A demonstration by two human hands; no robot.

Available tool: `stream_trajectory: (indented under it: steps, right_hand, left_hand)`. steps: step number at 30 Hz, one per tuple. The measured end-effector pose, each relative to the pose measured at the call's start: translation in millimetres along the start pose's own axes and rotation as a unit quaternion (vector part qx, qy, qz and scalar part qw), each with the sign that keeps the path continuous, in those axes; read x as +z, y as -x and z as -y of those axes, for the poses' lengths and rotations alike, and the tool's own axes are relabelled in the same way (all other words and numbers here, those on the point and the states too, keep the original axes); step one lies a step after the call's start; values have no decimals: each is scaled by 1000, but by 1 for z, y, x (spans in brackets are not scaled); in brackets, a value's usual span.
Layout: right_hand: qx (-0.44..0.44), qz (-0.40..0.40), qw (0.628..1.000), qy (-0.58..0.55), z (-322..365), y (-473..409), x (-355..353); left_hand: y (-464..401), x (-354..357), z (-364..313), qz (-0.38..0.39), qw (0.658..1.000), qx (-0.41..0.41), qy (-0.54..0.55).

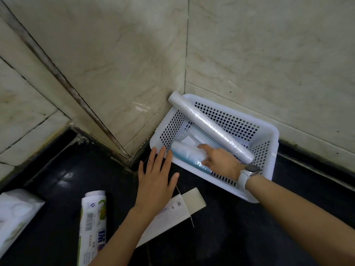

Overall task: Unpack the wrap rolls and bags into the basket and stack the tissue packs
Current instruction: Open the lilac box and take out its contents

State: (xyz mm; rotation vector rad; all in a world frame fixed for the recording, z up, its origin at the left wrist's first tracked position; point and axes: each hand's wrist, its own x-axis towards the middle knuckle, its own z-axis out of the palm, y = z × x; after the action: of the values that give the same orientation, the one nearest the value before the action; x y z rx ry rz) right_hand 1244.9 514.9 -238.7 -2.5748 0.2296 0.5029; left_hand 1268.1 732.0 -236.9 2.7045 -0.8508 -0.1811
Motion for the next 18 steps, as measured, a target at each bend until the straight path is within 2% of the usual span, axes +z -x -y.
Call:
stream_trajectory:
  steps: [4,9,11,13,15,18]
  right_hand:
    - [-86,-35,983,157,-1,-6,5]
    - [-86,-4,965,248,4,-6,3]
    - [-74,0,972,223,10,-1,-1]
    - [-67,-32,980,184,20,9,-6]
    - [-83,-112,983,119,36,22,-8]
    - [-137,-237,962,16,71,48,-1]
  left_hand:
    - [0,1,0,-11,1000,7,-2]
    - [-1,-3,3,41,998,-5,-38]
    - [1,-10,4,42,999,-5,-16]
    - [9,-20,5,16,999,-16,29]
    - [26,-30,10,-28,996,-51,73]
    - [64,-36,29,-92,977,-153,114]
